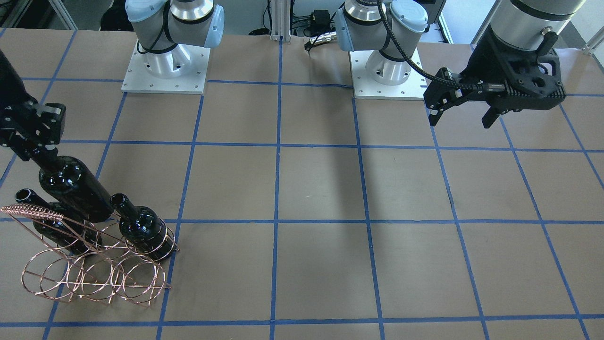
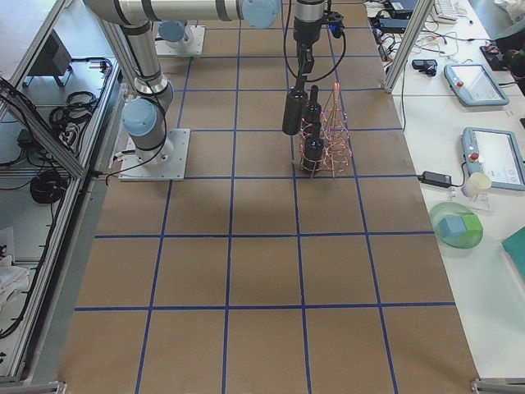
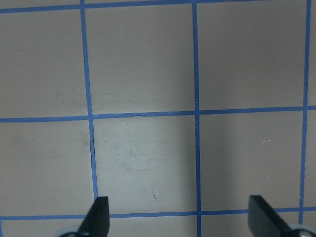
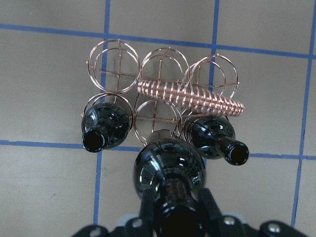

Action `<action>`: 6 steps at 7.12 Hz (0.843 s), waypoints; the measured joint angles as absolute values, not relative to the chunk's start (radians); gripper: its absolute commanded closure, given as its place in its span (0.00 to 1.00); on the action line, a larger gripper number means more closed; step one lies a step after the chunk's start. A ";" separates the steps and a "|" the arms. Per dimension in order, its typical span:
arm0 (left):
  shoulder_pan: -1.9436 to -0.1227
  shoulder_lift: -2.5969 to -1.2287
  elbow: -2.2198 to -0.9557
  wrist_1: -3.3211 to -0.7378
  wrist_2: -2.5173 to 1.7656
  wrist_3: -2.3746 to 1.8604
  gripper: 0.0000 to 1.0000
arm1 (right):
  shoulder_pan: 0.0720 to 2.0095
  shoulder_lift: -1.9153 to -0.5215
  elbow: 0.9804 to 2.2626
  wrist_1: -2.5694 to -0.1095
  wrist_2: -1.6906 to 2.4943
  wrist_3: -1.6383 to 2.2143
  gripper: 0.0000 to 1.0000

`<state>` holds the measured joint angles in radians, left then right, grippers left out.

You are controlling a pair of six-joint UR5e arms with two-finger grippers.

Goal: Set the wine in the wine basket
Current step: 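Tilt the bottle and lower it into the empty rack slot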

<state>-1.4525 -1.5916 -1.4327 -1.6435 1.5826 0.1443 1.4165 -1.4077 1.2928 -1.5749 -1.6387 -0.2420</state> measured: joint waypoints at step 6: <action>-1.454 -1.589 -1.437 -1.643 1.583 0.144 0.00 | 1.416 -1.352 1.306 -1.659 -1.615 -0.285 0.97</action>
<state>-1.4540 -1.5893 -1.4373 -1.6429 1.5829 0.1442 1.4160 -1.3524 1.3058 -1.6590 -1.6150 -0.2846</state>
